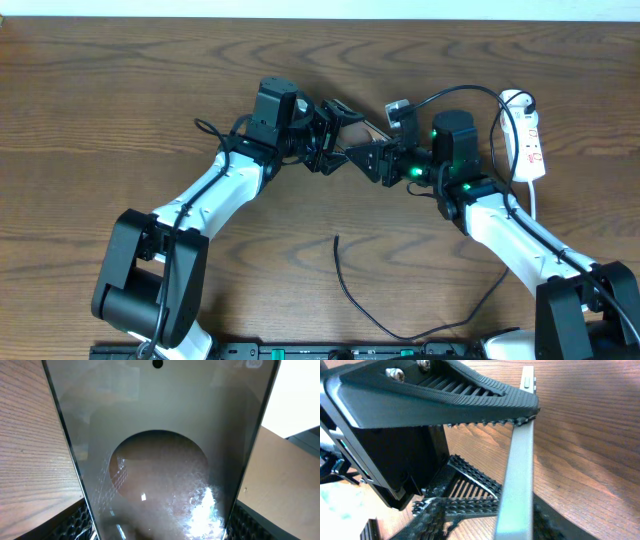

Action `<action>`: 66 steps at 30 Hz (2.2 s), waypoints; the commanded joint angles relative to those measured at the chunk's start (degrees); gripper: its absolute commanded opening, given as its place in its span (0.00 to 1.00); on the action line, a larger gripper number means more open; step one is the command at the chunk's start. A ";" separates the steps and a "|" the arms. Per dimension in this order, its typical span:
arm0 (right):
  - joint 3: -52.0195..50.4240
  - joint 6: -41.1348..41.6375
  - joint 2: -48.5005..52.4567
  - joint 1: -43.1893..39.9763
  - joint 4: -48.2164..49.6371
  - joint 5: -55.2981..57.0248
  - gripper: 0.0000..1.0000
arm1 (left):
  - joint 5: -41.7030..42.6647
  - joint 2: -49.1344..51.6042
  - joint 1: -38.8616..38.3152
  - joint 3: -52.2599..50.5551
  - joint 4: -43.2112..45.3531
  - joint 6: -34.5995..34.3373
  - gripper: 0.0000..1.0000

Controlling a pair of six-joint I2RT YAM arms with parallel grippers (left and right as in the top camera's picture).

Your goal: Plug charger to phone and switch on socket

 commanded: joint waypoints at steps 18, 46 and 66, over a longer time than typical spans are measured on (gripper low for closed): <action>0.72 0.55 0.28 1.92 -0.44 2.19 0.01 | 1.40 -1.51 -0.15 0.63 0.72 -0.28 0.91; 0.72 80.78 0.28 -9.57 3.10 -5.03 0.01 | 4.70 -1.53 7.61 0.63 8.46 2.51 0.93; 0.72 87.95 0.26 3.45 20.85 6.19 0.02 | -2.89 -1.53 8.09 0.63 12.55 -5.73 0.93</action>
